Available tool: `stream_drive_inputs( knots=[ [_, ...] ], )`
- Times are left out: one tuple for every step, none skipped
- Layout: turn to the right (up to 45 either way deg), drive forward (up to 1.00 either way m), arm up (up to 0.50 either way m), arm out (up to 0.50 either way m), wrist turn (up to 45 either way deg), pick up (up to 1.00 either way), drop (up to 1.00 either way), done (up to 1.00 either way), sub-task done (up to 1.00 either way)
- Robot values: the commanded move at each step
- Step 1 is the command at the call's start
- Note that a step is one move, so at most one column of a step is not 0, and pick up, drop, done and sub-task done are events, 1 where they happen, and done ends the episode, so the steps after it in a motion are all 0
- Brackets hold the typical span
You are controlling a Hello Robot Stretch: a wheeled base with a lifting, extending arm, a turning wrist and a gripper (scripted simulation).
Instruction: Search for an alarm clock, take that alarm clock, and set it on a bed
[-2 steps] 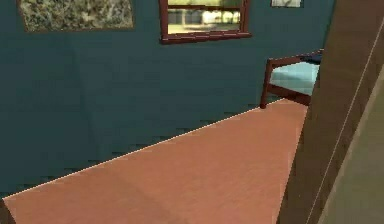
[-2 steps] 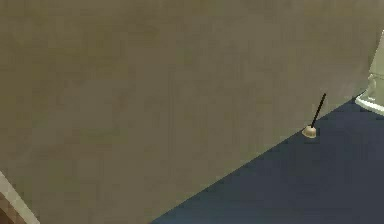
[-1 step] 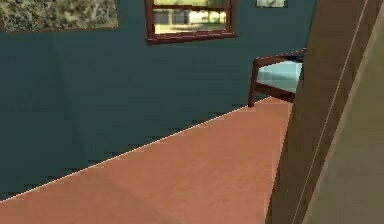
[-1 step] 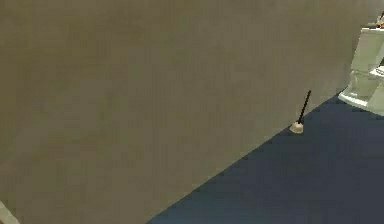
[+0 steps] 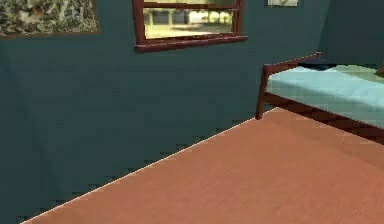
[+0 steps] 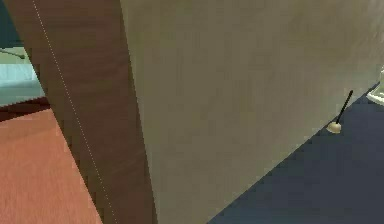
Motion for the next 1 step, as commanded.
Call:
stream_drive_inputs(
  knots=[
    [-30.0,0.0,0.0,0.0,0.0,0.0,0.0,0.0,0.0]
  ],
)
